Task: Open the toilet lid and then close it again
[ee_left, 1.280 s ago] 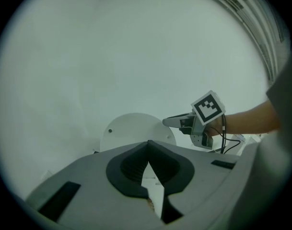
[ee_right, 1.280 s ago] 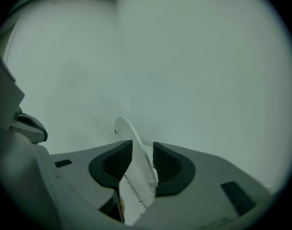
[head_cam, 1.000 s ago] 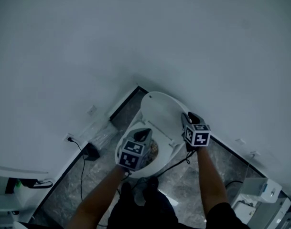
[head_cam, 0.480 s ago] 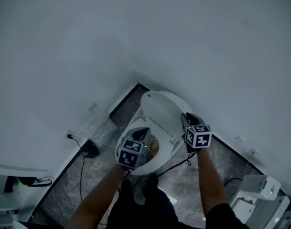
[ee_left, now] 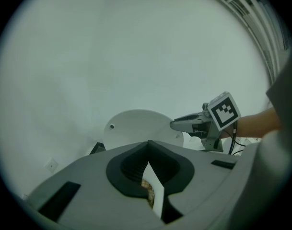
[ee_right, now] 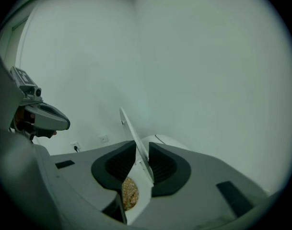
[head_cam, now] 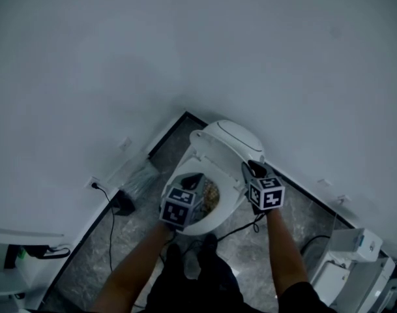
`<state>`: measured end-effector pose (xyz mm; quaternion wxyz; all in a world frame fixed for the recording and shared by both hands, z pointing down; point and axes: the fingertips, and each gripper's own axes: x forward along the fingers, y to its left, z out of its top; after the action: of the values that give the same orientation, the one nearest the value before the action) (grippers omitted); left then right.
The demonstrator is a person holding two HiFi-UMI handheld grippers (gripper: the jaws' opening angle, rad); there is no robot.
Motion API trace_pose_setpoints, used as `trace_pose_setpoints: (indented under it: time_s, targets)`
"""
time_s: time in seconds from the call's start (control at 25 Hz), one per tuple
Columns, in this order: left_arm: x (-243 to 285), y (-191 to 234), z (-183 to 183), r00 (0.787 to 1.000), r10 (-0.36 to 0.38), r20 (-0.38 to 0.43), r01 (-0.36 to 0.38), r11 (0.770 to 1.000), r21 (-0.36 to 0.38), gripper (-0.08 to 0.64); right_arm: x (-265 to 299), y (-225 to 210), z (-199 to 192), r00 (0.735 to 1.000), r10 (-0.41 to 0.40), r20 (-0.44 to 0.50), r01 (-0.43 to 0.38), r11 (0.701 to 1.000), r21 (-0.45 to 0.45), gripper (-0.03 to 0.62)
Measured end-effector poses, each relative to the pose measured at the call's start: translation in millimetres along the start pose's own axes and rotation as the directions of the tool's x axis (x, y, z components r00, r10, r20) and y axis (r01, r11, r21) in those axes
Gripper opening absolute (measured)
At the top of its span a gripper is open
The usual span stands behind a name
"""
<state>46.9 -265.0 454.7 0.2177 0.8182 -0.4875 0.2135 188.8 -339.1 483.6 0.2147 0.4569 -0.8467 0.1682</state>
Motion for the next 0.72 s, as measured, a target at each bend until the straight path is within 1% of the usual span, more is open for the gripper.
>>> trace_pose_setpoints:
  time_s: [0.36, 0.72]
  targets:
    - [-2, 9, -26, 0.999, -0.020, -0.042, 0.020, 1.000, 0.012, 0.006, -19, 52, -25, 0.999, 0.029, -0.025, -0.030, 0.998, -0.046, 0.104]
    - [-9, 24, -51, 0.998, -0.027, -0.063, 0.027, 1.000, -0.005, 0.006, -30, 91, -50, 0.998, 0.032, -0.045, -0.036, 0.996, -0.087, 0.110]
